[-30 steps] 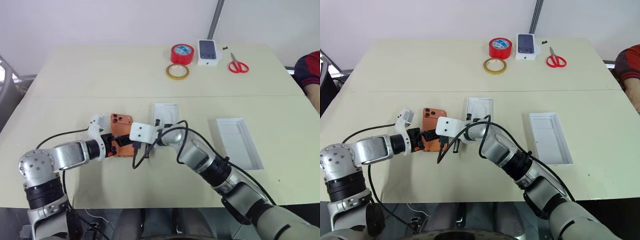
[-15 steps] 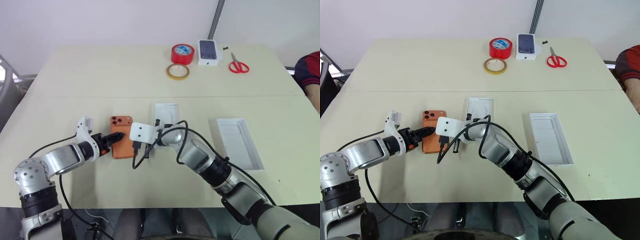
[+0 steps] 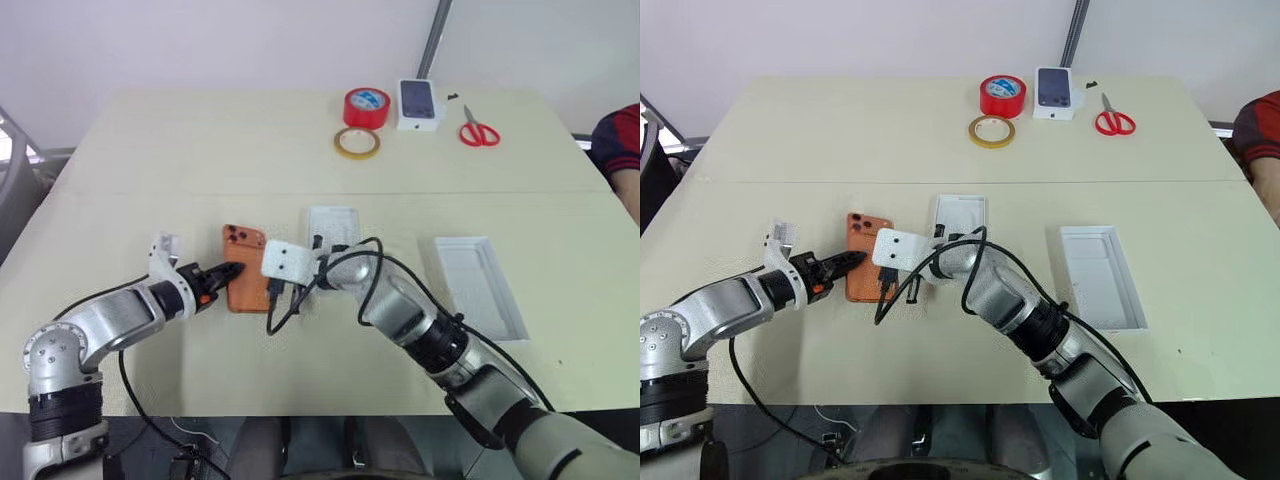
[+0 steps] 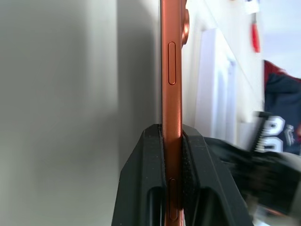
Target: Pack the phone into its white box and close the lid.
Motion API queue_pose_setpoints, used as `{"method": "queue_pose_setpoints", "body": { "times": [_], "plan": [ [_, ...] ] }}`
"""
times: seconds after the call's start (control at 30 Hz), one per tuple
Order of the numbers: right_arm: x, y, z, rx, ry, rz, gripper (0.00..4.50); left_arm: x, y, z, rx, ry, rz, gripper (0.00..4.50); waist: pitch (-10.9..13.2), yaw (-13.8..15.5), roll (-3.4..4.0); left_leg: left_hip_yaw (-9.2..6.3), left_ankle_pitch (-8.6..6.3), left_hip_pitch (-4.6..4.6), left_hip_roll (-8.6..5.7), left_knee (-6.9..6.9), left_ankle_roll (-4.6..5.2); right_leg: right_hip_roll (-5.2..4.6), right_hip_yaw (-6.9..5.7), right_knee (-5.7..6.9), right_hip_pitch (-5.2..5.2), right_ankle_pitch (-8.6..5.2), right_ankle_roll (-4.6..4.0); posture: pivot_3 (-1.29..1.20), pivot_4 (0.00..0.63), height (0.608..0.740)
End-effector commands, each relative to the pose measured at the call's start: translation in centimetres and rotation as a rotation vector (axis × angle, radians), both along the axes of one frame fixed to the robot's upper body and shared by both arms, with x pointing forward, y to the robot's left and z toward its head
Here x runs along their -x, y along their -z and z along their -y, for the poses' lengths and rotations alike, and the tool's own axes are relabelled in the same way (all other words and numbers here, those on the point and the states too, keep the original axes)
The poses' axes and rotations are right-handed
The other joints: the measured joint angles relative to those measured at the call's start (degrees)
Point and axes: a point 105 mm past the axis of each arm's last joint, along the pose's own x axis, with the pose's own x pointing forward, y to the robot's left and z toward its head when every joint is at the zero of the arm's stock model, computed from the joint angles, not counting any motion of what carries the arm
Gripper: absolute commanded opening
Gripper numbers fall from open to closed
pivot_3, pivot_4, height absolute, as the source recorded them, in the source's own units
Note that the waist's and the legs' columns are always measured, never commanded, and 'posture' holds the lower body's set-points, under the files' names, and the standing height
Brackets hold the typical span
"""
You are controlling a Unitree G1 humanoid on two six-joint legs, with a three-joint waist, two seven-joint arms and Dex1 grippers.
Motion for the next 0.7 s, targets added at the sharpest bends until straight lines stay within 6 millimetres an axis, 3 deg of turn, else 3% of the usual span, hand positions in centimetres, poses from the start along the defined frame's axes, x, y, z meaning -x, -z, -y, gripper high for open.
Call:
{"method": "queue_pose_setpoints", "body": {
  "times": [0.03, 0.17, 0.33, 0.53, 0.7],
  "plan": [
    [1.2, -5.4, 1.0, -0.192, -0.044, 0.055, 0.0, -0.6, -3.3, 0.7, 0.079, -0.004, 0.106, 0.05, 0.0, 0.3, -0.03, 0.0, 0.0, -0.03, 0.0, 0.0, 0.0, 0.0, 0.0, -0.01, -0.02, 0.0, 0.0, 0.0, 0.15, 0.74],
    [2.5, -8.1, 4.8, -0.295, -0.083, 0.089, 0.0, -1.8, -5.1, 2.3, 0.077, 0.024, 0.162, 0.05, 0.0, 0.6, -0.08, -0.02, -0.03, -0.04, -0.04, 0.02, 0.04, -0.04, -0.03, -0.12, 0.09, 0.0, 0.0, 0.0, 0.15, 0.74],
    [2.1, -8.9, 10.0, -0.348, 0.03, 0.014, 0.0, -3.6, -6.2, 5.7, 0.109, 0.092, 0.194, 0.05, 0.1, 0.9, -0.09, -0.01, -0.05, -0.02, -0.1, 0.05, 0.09, -0.06, -0.04, -0.15, 0.16, 0.0, 0.0, 0.0, 0.15, 0.74],
    [1.7, -7.7, 15.0, -0.32, 0.199, -0.017, 0.0, -5.8, -4.8, 9.9, 0.1, 0.18, 0.151, 0.05, 0.1, 0.3, -0.11, 0.03, -0.03, -0.01, -0.04, 0.03, 0.07, 0.08, 0.0, -0.17, 0.16, 0.0, 0.0, 0.0, 0.15, 0.74],
    [2.7, -6.4, 17.7, -0.291, 0.285, -0.044, 0.0, -6.5, -3.9, 11.4, 0.1, 0.218, 0.127, 0.05, 0.1, 0.2, -0.12, 0.04, -0.03, -0.01, -0.01, 0.04, 0.07, 0.12, 0.01, -0.17, 0.15, 0.0, 0.0, 0.0, 0.15, 0.74]
  ]
}}
